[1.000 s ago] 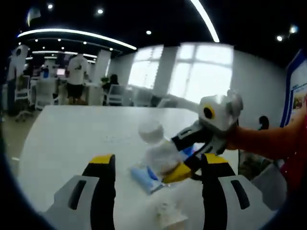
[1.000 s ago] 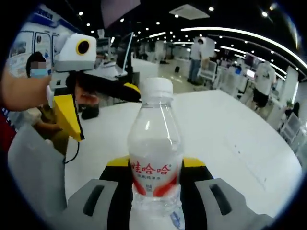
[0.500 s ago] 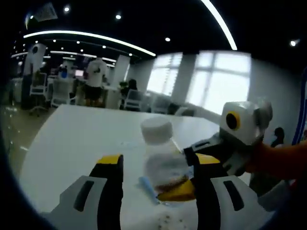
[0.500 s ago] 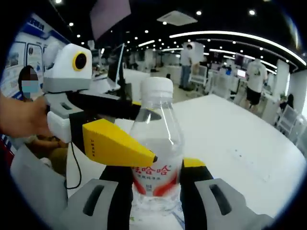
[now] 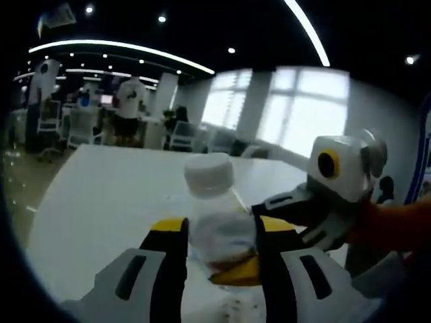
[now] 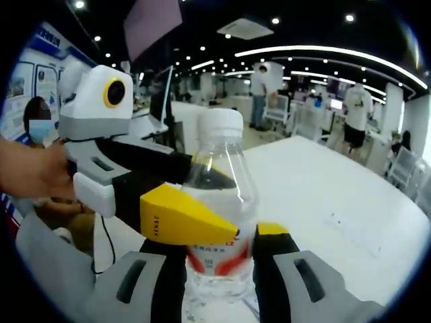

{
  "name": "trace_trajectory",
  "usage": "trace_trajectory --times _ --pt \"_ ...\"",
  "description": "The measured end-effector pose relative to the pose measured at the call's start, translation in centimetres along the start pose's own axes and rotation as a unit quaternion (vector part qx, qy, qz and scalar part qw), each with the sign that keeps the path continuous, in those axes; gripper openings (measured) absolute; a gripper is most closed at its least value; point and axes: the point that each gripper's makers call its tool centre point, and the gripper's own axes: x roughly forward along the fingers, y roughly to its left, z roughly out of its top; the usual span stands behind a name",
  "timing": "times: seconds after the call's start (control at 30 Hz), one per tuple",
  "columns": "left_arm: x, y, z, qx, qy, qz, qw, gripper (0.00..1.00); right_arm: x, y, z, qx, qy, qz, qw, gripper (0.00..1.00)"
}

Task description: Arrange the tabletop items into an orderly group along one side of the table until the central work area is clear of visible clutter.

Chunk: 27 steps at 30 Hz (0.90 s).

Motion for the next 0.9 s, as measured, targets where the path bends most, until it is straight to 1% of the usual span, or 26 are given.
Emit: trace_trajectory --times 0.1,0.23,0.37,0.5,0.6,0.63,0.67,0.7,0.8,0.9 --pt "-0.1 0.2 0.0 -0.002 0.008 -0.005 1.0000 0.38 0.1 0.2 0.1 -0.003 -0.001 -0.001 1.0000 0.37" --pt "-0.5 0.3 0.0 -0.003 0.018 -0.014 0.9998 0.37 0.2 0.5 0.4 -0.019 -0.004 -0.005 0.9998 0.37" --pt "-0.8 0.4 0.4 0.012 0.021 -0.016 0.9996 0.36 0.4 0.6 0.9 -0.022 -0.016 -0.007 0.9996 0.37" --pt "-1.0 0.7 0.7 0.035 0.040 -0.030 0.9981 0.36 0.6 0.9 1.4 -0.023 -0.021 -0.003 0.9995 0.38" --pt "-1.4 0.9 0.9 0.070 0.060 -0.049 0.9945 0.35 0.9 1.3 1.9 -0.026 -0.026 0.005 0.9993 0.38" --pt "-1.5 0.9 0.9 0.076 0.065 -0.054 0.9935 0.35 1.0 1.4 2.0 -0.028 -0.026 0.007 0.9992 0.38" --pt "-1.6 1.0 0.9 0.085 0.071 -0.065 0.9917 0.35 1.1 1.5 2.0 -0.030 -0.026 0.012 0.9992 0.38" --pt "-1.7 1.1 0.9 0.088 0.074 -0.070 0.9909 0.35 1.1 1.6 2.1 -0.032 -0.025 0.015 0.9991 0.38" --pt "-2.0 1.4 1.0 0.098 0.086 -0.098 0.9866 0.35 1.3 2.0 2.3 -0.041 -0.023 0.025 0.9986 0.38" --pt "-2.3 1.6 1.1 0.105 0.090 -0.123 0.9827 0.35 1.4 2.3 2.5 -0.048 -0.018 0.037 0.9980 0.38"
